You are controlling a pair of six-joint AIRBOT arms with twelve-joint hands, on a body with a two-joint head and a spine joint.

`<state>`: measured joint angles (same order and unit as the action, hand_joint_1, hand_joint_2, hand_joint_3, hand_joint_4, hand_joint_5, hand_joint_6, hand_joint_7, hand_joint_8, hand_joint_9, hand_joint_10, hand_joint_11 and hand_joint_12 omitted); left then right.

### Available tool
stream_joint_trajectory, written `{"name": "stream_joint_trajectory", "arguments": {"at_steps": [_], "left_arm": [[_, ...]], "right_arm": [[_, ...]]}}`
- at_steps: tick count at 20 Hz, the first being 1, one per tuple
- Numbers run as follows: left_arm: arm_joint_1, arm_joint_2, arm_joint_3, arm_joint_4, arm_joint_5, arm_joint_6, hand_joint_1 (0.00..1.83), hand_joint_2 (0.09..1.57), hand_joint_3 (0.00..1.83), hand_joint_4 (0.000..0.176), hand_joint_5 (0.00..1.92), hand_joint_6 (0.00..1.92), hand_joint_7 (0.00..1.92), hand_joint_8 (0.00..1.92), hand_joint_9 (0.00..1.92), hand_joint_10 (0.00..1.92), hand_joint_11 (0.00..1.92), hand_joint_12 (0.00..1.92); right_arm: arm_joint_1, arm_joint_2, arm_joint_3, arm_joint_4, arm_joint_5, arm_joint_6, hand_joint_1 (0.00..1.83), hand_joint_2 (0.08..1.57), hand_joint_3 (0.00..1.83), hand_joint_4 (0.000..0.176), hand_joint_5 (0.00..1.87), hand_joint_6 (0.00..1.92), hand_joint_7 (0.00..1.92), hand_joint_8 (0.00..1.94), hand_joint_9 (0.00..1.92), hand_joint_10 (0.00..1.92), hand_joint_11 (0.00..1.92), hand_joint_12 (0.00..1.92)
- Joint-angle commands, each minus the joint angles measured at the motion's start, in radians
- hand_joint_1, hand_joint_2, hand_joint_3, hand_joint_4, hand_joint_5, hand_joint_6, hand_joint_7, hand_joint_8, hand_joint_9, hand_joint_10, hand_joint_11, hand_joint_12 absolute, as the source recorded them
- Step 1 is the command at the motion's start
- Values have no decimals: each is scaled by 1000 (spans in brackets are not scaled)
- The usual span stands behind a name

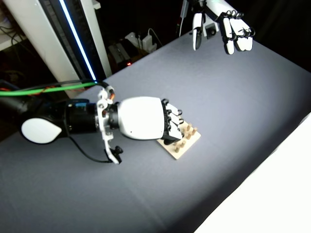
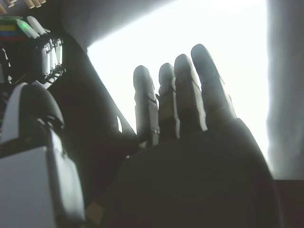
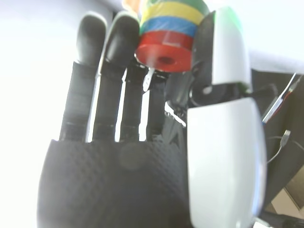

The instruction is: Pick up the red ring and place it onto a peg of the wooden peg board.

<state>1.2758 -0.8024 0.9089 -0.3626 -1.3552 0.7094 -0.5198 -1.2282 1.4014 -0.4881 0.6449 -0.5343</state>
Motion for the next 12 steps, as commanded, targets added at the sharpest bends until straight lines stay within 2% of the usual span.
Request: {"name": "stream_joint_trajectory", "arguments": {"at_steps": [1,3,7,8,12], "left_arm": [[-3,-4,3,-2,-124,-6,752,1027,0,0,421,3,245,3,218,6,0,681],[-3,-5,3,-2,-125,-7,738,1028,0,0,411,0,239,0,216,4,0,683],[-3,-5,3,-2,-125,-9,729,1016,0,0,419,2,239,0,215,1,0,656],[-3,-5,3,-2,-125,-9,708,1015,0,0,420,1,242,1,222,3,0,682],[-3,-8,5,-2,-125,-11,750,1015,0,0,427,1,240,1,223,1,0,696]], "right_arm": [[11,-2,4,23,89,1,1351,1168,0,0,809,1210,900,1259,800,1298,452,1510],[11,-2,4,23,83,1,1351,1165,0,0,798,1238,910,1244,816,1259,452,1466],[11,-9,6,23,77,1,1355,1162,0,0,823,1159,904,1259,817,1294,480,1453],[11,-12,6,22,77,1,1353,1162,0,0,809,1222,924,1223,810,1262,443,1439],[11,-26,11,20,74,1,1360,1164,0,0,790,1182,894,1274,845,1301,531,1464]]}}
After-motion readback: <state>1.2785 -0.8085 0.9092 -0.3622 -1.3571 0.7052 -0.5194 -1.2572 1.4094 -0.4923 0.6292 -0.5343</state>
